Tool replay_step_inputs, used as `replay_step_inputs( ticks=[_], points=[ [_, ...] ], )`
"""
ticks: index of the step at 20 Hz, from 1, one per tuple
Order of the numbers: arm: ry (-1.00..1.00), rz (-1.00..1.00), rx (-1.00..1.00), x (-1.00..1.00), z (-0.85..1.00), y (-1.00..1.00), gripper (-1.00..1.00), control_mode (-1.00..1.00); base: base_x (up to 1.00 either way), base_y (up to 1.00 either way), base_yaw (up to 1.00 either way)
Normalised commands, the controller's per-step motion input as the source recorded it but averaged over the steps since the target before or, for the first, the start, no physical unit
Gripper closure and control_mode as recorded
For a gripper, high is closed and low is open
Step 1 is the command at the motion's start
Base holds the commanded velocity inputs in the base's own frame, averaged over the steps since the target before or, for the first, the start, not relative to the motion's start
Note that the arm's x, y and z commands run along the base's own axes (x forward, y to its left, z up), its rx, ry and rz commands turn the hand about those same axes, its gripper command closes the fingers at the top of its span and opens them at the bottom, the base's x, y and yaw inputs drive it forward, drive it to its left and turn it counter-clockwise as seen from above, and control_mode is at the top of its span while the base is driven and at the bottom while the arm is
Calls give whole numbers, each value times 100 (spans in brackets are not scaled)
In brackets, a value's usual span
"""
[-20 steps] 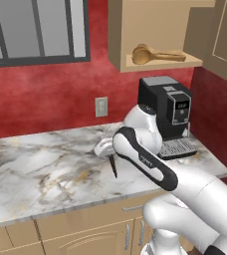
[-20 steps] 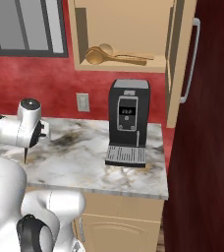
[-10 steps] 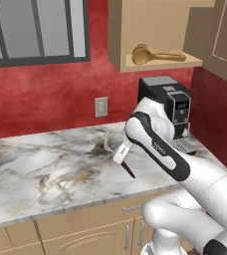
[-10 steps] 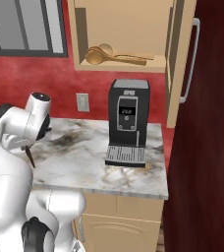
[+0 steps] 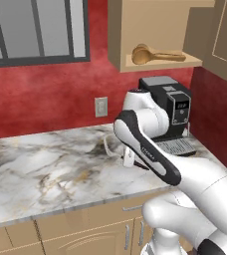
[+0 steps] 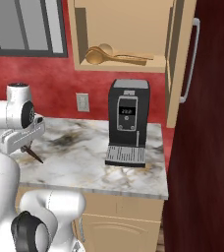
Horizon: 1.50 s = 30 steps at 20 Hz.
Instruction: Organize the utensils by type. Pick up the wooden spoons from the counter and place them in the open cabinet. Then pick up the metallic utensils from the counter and place them in the open drawer.
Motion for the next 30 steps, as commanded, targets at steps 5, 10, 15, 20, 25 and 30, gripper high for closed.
replay_step_inputs(
  ticks=[5, 10, 15, 20, 25, 30],
  points=[
    [-10, 0, -15, -23, 1, -22, 100, -100, 0, 0, 0],
    [-13, 0, -8, -6, 0, -20, 100, -100, 0, 0, 0],
    [-9, 0, -3, 6, 0, -24, 100, -100, 0, 0, 0],
    [-4, 2, 0, 7, 0, -23, 100, -100, 0, 0, 0],
    [0, 0, 0, 0, 0, -6, 100, -100, 0, 0, 0],
    [0, 0, 0, 0, 0, 0, 100, -100, 0, 0, 0]
  ],
)
